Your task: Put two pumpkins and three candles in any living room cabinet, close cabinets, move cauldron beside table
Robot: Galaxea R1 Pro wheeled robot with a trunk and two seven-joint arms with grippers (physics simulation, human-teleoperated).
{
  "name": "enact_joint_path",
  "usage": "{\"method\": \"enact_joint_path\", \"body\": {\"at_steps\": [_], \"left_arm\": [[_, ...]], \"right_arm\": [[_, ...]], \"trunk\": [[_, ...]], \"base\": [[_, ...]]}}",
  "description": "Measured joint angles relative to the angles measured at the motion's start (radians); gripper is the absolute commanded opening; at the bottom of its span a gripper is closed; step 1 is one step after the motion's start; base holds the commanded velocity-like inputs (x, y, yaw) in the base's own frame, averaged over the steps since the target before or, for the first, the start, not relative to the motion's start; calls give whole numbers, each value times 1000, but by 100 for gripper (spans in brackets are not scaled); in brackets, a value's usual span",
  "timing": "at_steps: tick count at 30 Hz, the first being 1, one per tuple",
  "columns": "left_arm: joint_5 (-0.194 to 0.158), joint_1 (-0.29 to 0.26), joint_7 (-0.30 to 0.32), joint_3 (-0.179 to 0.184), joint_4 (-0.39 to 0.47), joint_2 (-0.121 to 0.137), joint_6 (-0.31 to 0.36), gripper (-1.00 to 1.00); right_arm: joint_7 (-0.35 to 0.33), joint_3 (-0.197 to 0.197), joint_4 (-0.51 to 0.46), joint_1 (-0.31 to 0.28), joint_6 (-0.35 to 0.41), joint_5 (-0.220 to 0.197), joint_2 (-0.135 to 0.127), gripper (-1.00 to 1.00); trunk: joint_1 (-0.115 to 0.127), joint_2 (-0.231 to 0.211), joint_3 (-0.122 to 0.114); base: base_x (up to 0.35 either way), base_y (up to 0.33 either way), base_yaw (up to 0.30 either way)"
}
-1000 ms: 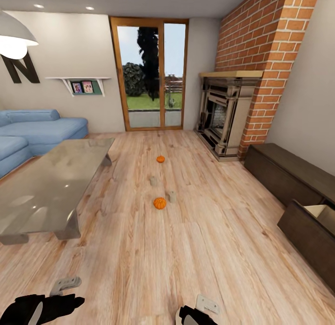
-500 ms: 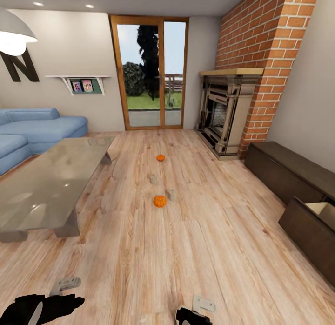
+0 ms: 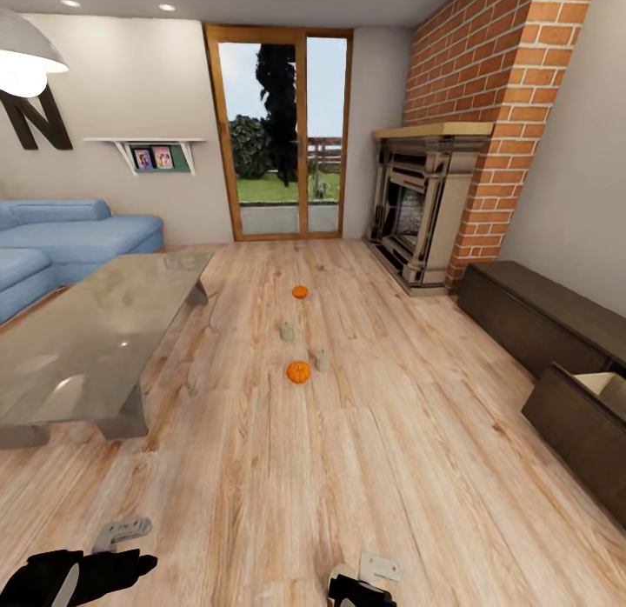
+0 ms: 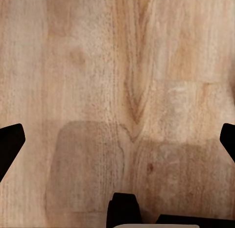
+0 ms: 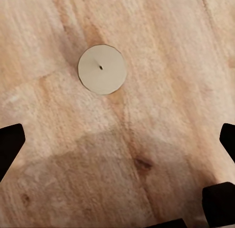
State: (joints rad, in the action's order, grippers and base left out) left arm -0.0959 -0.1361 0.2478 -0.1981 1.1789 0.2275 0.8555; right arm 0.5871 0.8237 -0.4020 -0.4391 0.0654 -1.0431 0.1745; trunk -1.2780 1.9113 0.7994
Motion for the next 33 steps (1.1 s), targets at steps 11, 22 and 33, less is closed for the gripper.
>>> {"method": "enact_joint_path", "body": {"at_steps": [11, 22, 33], "left_arm": [[0, 0, 0, 0, 1, 0, 0, 100], [0, 0, 0, 0, 13, 0, 3, 100], [0, 0, 0, 0, 14, -1, 3, 100]], "right_arm": [[-1, 1, 0, 0, -17, 2, 0, 100], [-1, 1, 0, 0, -18, 2, 0, 100], [-1, 1, 0, 0, -19, 2, 0, 100]], "trunk": [[-42, 77, 34], [-84, 154, 69], [-127, 231, 103]], "base": [[0, 0, 0], [0, 0, 0], [0, 0, 0]]}}
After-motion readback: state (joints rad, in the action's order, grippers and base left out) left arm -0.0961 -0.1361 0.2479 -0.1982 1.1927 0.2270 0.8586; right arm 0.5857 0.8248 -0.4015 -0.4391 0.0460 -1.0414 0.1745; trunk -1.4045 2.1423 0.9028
